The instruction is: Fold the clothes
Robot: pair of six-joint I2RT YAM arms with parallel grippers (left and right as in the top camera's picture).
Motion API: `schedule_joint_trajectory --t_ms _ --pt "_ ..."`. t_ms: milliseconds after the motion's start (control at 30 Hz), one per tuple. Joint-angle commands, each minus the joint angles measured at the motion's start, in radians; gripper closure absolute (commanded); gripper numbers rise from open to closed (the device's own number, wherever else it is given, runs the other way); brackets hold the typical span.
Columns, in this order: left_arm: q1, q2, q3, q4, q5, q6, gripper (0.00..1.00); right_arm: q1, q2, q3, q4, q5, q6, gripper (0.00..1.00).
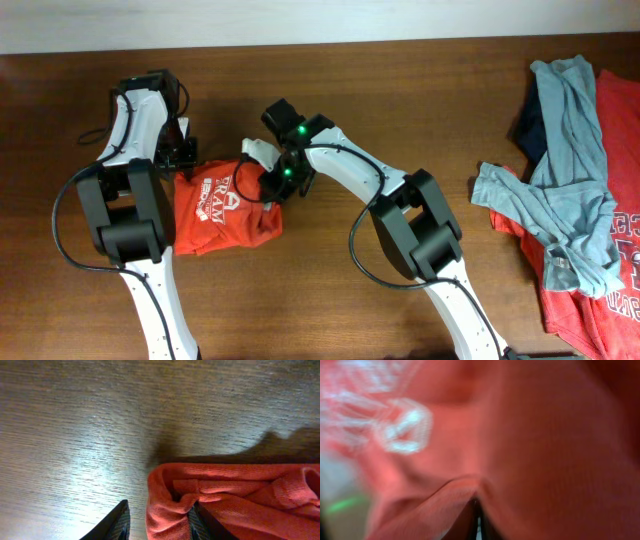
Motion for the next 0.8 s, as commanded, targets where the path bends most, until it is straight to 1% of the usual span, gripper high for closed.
schedule_joint_trajectory --t_ms 0,33,100,200,300,333,367,433,467,533,600,667,700,767 --pt "0.007 0.025 0.002 -0.011 -0.02 0.005 0.62 -0.07 0.023 -0.002 0.043 0.232 0.142 0.89" --pt "0.007 0.025 0.002 -0.014 -0.02 0.005 0.62 -0.088 0.023 -0.001 0.051 0.249 0.163 0.88" --pt "0.007 0.026 0.001 -0.015 -0.02 0.005 0.62 -0.128 0.021 0.004 0.052 0.244 0.18 0.76" --pt "0.007 0.029 0.001 -0.014 -0.02 0.005 0.62 -0.184 0.02 0.005 0.024 0.181 0.196 0.7" --pt "0.007 0.033 0.001 -0.015 -0.019 0.005 0.62 -0.218 0.02 0.005 -0.019 0.139 0.196 0.68" --pt "0.007 0.033 0.001 -0.018 -0.019 0.005 0.69 -0.224 0.02 0.005 -0.034 0.14 0.182 0.6" --pt "0.007 0.033 0.001 -0.023 -0.017 0.005 0.71 -0.225 0.019 0.006 -0.043 0.142 0.167 0.53" --pt "0.007 0.033 0.01 -0.033 0.009 0.005 0.71 -0.229 0.008 0.006 -0.048 0.148 0.163 0.5" --pt "0.007 0.033 0.023 -0.042 0.047 0.006 0.71 -0.235 -0.008 0.013 -0.055 0.164 0.163 0.48" --pt "0.007 0.033 0.057 -0.061 0.075 0.016 0.7 -0.242 -0.032 0.04 -0.087 0.193 0.162 0.47" --pt "0.006 0.032 0.13 -0.084 0.116 0.037 0.7 -0.243 -0.079 0.09 -0.148 0.277 0.162 0.46" --pt "0.005 0.032 0.204 -0.104 0.185 0.067 0.69 -0.242 -0.122 0.142 -0.211 0.33 0.161 0.45" --pt "0.0 0.032 0.262 -0.117 0.245 0.094 0.69 -0.242 -0.151 0.169 -0.257 0.336 0.15 0.45" --pt "-0.013 0.032 0.332 -0.133 0.312 0.128 0.68 -0.242 -0.184 0.192 -0.314 0.338 0.139 0.45"
